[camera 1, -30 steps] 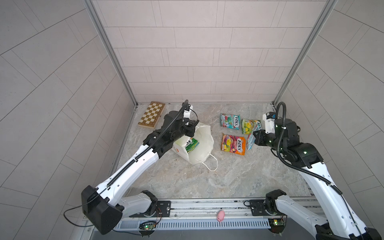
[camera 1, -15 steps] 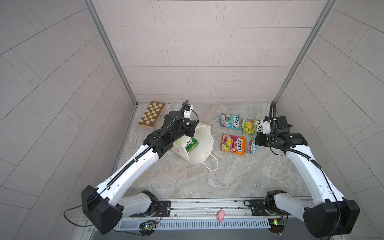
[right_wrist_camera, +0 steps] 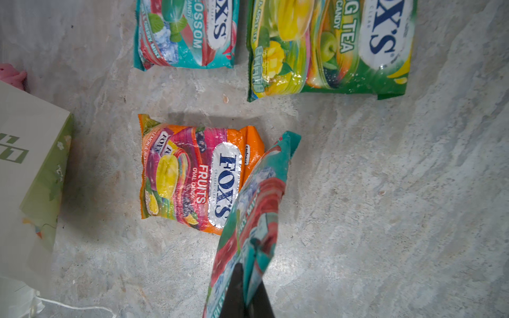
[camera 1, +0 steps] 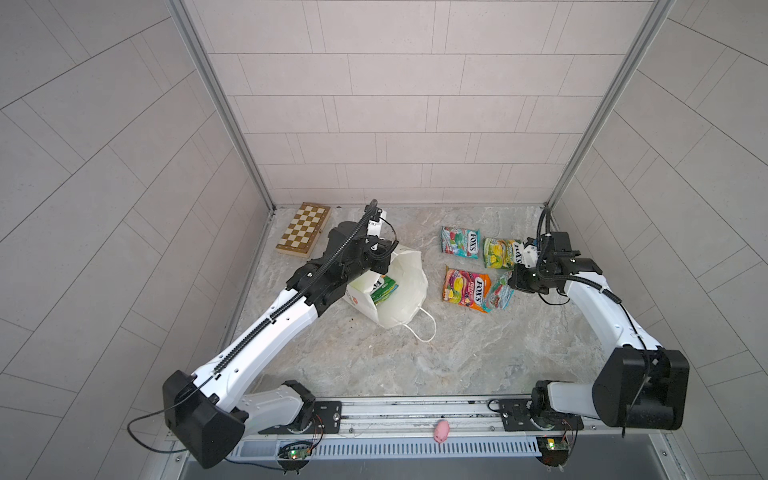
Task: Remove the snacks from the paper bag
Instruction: 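Carry the teal packet beside the orange packet and release it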
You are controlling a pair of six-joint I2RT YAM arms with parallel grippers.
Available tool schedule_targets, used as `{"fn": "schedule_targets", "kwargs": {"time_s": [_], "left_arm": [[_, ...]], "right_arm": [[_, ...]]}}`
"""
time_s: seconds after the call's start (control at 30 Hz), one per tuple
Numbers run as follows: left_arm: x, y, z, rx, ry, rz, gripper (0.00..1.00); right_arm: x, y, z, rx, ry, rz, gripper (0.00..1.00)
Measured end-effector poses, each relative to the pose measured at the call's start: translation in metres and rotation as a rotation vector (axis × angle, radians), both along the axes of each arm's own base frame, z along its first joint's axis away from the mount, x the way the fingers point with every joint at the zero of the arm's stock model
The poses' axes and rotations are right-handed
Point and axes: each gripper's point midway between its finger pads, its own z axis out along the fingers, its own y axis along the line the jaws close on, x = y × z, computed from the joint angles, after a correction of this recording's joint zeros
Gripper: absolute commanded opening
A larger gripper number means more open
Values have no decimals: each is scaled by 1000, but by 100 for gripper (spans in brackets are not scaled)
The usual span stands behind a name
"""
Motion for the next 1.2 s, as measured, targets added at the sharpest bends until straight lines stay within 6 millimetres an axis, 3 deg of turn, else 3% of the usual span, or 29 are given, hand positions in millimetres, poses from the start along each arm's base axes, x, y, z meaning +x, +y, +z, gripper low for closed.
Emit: {"fn": "schedule_targets", "kwargs": {"time_s": [0.33,0.43,0.5,0.63,1.0,1.2], "left_arm": [[0,0,0,0,0,-1,0],[0,0,0,0,0,-1,0],[0,-1,0,0,0,-2,0],[0,0,0,1,0,-1,0],[-1,-1,0,9,-5,-4,0],[-1,-1,0,10,-5,-6,0]], "right_arm": [[3,-34,-11,-180,111,-2,3],[4,-45,-13,-241,140,-12,18],[6,-53,-13,-281,150,-20,35],[7,-65,-10,-348,155,-32,43],[5,-92,5,-487,132,-135,47],[5,-70,16,-366,33,-127,46]]}}
